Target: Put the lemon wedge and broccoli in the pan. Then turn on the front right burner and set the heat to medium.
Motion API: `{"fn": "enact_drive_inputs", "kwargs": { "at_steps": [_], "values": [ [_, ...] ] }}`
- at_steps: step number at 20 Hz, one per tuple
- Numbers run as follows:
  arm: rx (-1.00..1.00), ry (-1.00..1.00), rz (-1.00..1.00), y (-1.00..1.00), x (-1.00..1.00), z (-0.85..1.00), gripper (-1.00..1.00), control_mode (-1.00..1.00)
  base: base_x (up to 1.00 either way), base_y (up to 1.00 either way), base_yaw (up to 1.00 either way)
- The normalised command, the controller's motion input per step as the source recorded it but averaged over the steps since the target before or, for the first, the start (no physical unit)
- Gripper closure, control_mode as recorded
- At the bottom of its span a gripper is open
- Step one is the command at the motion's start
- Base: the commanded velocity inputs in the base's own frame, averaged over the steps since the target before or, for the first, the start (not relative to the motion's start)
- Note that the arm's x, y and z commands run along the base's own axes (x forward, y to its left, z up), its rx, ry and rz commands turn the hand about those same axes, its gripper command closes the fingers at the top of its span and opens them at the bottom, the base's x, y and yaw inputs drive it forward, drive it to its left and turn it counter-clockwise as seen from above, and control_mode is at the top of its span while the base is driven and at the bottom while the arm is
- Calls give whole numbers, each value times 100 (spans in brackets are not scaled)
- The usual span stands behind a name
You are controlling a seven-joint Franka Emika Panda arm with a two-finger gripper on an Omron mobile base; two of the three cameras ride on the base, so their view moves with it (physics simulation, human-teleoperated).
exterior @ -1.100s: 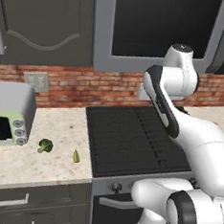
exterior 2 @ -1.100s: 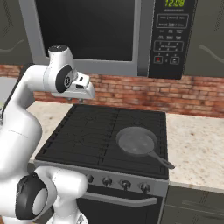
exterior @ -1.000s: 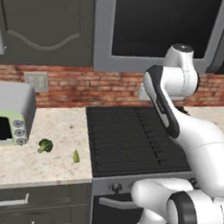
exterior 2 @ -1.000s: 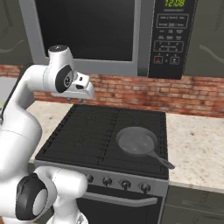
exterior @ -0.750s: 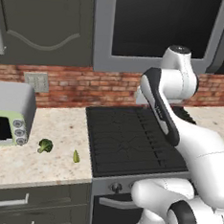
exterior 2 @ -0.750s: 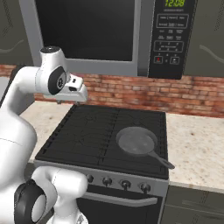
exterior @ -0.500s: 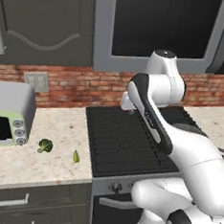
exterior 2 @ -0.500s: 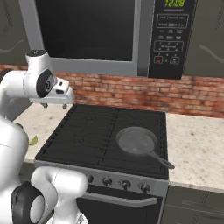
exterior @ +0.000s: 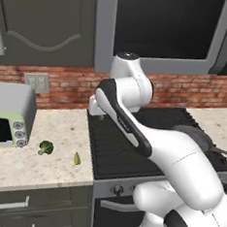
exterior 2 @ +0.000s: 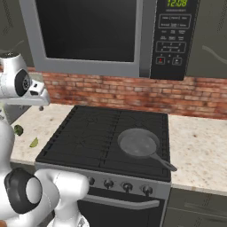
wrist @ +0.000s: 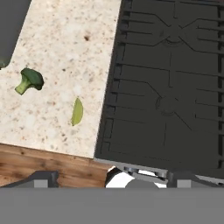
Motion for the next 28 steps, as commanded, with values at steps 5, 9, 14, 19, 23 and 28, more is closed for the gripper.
{"fn": "enact_drive_inputs", "kwargs": {
  "at_steps": [5,9,14,19,23,28],
  "values": [
    [0,7,0,63,14,-24,-100,-100,0,0,0],
    [12,0,0,12,1,-46,-100,-100,0,0,0],
    [13,0,0,0,0,-32,-100,-100,0,0,0],
    [3,3,0,0,1,-37,-100,-100,0,0,0],
    [-2,0,-2,2,9,-40,-100,-100,0,0,0],
    [-4,0,-2,5,5,-27,-100,-100,0,0,0]
  ]
}}
